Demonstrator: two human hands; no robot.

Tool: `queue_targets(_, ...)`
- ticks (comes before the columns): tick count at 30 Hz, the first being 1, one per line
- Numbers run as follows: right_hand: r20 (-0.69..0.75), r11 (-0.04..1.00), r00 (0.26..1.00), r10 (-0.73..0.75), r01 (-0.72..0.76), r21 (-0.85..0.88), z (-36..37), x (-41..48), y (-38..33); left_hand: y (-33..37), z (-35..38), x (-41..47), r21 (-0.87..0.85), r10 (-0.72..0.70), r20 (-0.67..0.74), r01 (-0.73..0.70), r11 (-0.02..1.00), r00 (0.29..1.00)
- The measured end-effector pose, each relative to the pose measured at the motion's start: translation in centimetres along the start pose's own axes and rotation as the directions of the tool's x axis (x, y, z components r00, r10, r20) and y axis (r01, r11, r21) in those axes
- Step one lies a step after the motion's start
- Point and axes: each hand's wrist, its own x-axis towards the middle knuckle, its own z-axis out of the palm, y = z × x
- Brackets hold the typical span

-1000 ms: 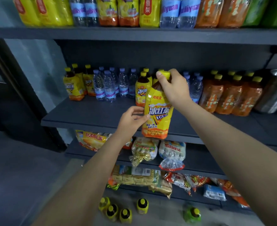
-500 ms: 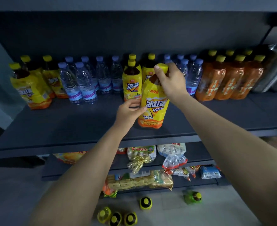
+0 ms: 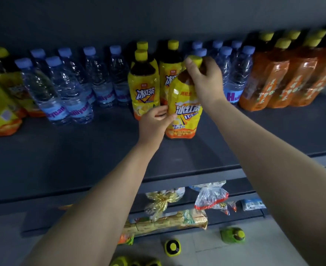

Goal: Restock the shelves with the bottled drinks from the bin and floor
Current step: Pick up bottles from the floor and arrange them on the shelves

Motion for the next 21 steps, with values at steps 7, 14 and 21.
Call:
queue_targets(7, 0.01, 0.999, 0.999, -0.053, 0.053, 0.001, 1.8, 2.8, 2.2, -2.0, 1.0, 3.1, -0.029, 0.009, -0.057, -0.01, 1.0, 0.998)
queue_targets(14, 0.035, 0.995, 0.994, -0.101, 0.101, 0.021, 3.0, 3.3, 3.3, -3.2, 1.0, 3.4, -0.032, 0.001, -0.089, -0.004, 0.999, 0.996)
queue_targets(21, 0.131, 0.997, 0.989, -0.07, 0.073, -0.02, 2.2, 3.1, 3.9, -1.8, 0.7, 3.3, 0.053, -0.024, -0.063, 0.027, 0.998, 0.998)
